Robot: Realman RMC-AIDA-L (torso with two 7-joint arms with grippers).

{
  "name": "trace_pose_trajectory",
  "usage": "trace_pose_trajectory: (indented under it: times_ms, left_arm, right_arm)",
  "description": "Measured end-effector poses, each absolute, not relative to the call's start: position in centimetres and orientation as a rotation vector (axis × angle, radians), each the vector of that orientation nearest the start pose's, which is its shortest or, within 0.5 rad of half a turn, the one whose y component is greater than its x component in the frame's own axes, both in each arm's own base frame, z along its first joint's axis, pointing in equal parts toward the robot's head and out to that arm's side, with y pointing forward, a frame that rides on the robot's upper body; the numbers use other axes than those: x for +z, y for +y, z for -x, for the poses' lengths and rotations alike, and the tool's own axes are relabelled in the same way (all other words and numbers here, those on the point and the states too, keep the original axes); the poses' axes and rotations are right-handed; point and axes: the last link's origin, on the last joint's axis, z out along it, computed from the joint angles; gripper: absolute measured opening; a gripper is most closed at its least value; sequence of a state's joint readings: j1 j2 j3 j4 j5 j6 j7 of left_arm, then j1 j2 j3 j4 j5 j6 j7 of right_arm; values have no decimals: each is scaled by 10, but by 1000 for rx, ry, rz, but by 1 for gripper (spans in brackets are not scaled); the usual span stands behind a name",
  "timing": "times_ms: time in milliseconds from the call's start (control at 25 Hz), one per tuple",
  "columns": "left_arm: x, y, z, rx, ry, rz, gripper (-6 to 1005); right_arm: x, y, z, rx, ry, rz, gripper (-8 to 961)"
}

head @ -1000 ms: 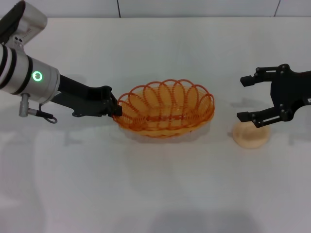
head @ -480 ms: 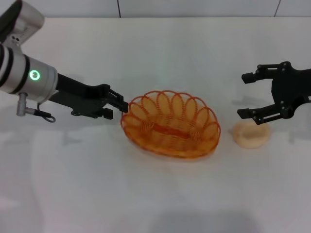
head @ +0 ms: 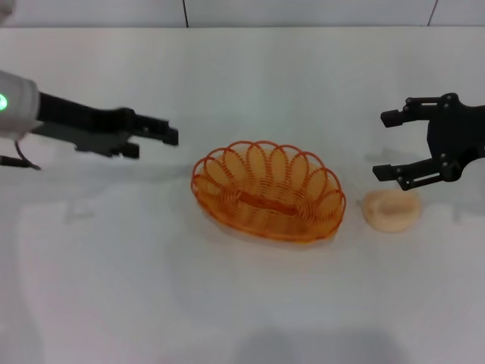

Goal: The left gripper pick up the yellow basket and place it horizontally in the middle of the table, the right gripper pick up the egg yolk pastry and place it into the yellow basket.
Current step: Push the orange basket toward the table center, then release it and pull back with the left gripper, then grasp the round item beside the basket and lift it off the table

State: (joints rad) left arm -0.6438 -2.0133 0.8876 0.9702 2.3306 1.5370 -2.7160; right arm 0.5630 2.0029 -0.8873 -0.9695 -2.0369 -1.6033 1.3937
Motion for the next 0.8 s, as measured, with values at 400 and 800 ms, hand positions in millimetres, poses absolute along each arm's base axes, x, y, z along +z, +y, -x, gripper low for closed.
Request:
trace_pose_trajectory:
  times_ms: [400,800]
  left_arm:
    - [76,368,228,-478,-1105,2689,893]
    - [77,338,242,-354,-532,2947,893]
  right_arm:
    - [47,353,-230,348,151,2850,869]
    - [45,350,-233,358,202,2854,869]
